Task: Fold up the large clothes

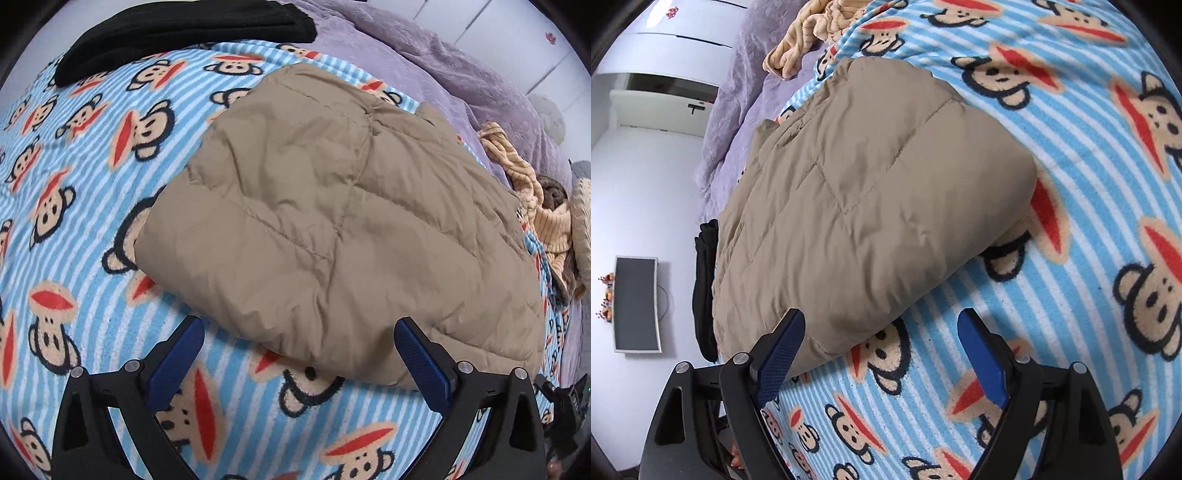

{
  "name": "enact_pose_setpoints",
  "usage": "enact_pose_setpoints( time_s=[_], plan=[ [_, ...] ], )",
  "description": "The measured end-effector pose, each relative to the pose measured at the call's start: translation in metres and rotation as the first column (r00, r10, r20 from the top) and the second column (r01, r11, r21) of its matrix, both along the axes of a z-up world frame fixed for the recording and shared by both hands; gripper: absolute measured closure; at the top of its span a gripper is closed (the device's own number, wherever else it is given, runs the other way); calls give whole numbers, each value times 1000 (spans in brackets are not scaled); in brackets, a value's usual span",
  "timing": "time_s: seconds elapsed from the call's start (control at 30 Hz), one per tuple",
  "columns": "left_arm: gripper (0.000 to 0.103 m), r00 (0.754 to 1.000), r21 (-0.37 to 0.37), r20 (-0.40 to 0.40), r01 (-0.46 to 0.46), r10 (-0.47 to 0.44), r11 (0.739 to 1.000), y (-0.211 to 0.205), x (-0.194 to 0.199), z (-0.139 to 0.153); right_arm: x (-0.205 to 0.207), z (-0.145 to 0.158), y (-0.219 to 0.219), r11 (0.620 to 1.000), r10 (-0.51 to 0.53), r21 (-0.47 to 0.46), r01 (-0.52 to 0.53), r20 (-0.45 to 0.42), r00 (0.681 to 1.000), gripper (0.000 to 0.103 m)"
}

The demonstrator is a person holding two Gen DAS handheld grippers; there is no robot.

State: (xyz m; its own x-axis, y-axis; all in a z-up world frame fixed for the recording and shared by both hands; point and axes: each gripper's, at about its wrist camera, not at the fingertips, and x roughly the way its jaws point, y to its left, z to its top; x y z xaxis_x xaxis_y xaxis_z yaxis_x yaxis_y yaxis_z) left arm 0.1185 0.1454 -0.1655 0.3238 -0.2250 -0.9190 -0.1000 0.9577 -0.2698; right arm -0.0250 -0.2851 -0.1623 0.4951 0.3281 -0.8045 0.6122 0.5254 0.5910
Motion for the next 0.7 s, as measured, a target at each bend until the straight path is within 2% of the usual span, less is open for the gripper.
enact_pose_setpoints(
  time_s=[0.07, 0.13, 0.3, 0.47, 0.7],
  plan=[
    [0, 1000, -13, -6, -30, 30, 999, 7, 1, -8, 3, -10, 0, 999, -9, 39, 9, 12, 1000, 16],
    [0, 998, -51, -13, -58, 57, 997, 13, 0, -15, 6, -18, 0, 998, -15, 63, 14, 20, 1000, 0],
    [0, 997, -163, -21, -77, 74, 984, 24, 3, -25, 19, -25, -1, 994, -47, 102, 42, 50, 998, 0],
    [0, 994, -260, -42, -109, 101, 959, 35, 13, -37, 38, -30, -4, 985, -53, 165, 42, 59, 997, 0],
    [0, 992, -318, -27, -125, 123, 940, 36, 45, -42, 64, -42, -3, 965, -82, 257, 57, 90, 993, 0]
  ],
)
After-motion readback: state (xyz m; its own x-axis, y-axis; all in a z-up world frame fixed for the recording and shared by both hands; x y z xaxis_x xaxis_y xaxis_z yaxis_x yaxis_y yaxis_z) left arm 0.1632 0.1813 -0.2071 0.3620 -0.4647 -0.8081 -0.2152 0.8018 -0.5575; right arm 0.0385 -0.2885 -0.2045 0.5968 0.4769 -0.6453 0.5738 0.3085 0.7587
